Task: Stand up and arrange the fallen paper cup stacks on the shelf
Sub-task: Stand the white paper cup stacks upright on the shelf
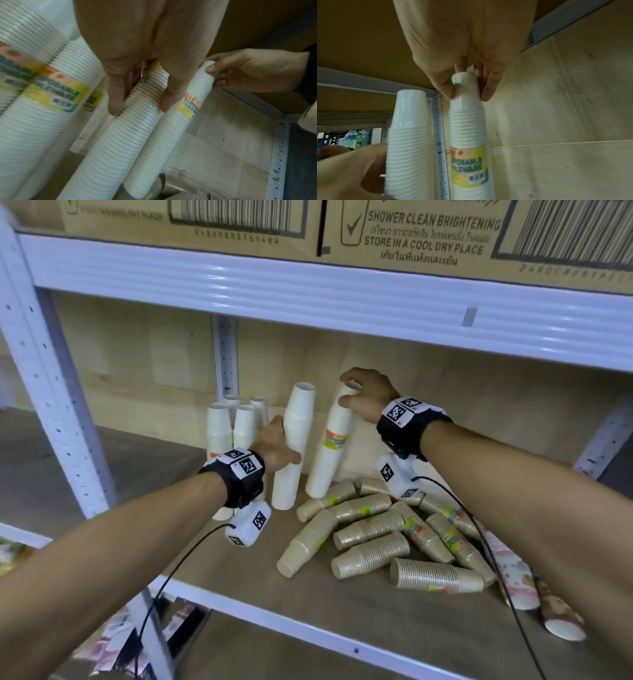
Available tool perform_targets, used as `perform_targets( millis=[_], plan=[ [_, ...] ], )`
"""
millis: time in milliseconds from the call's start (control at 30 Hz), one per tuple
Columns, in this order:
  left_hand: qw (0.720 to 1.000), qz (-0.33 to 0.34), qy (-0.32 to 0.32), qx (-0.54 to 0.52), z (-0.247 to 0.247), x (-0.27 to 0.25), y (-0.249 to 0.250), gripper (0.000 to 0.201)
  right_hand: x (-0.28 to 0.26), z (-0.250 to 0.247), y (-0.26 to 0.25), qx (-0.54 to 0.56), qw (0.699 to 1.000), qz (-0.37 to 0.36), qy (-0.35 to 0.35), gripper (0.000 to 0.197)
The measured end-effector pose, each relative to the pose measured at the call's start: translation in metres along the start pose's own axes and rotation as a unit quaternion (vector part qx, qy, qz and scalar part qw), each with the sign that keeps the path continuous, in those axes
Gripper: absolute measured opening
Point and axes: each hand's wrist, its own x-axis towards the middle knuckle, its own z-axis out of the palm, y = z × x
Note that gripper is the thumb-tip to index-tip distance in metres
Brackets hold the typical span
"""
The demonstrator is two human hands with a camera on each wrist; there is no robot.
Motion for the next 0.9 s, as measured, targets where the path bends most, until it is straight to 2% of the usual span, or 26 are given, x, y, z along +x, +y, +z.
perform_targets(
  millis=[233, 433, 667, 800, 900],
  plan=[
    [0.999, -0.032, -0.016, -0.004, -0.001, -0.022, -0.026, 0.071, -0.013, 0.029, -0.028, -0.012, 0.998, -0.020, -0.055, 0.043],
    [0.999, -0.027, -0.027, -0.017, -0.006, -0.037, -0.041, 0.088, -0.027, 0.049, -0.040, 0.009, 0.996, -0.011, -0.082, 0.040],
    [0.998, -0.042, -0.035, -0.027, -0.002, -0.044, -0.059, 0.084, -0.038, 0.072, -0.040, 0.004, 0.994, -0.019, -0.106, 0.040],
    [0.998, -0.039, -0.029, -0.033, 0.001, -0.044, -0.067, 0.074, -0.039, 0.078, -0.041, 0.001, 0.995, -0.019, -0.096, 0.040],
    [0.998, -0.041, -0.029, -0.042, -0.003, -0.043, -0.068, 0.074, -0.037, 0.079, -0.044, 0.002, 0.995, -0.017, -0.096, 0.037]
  ],
)
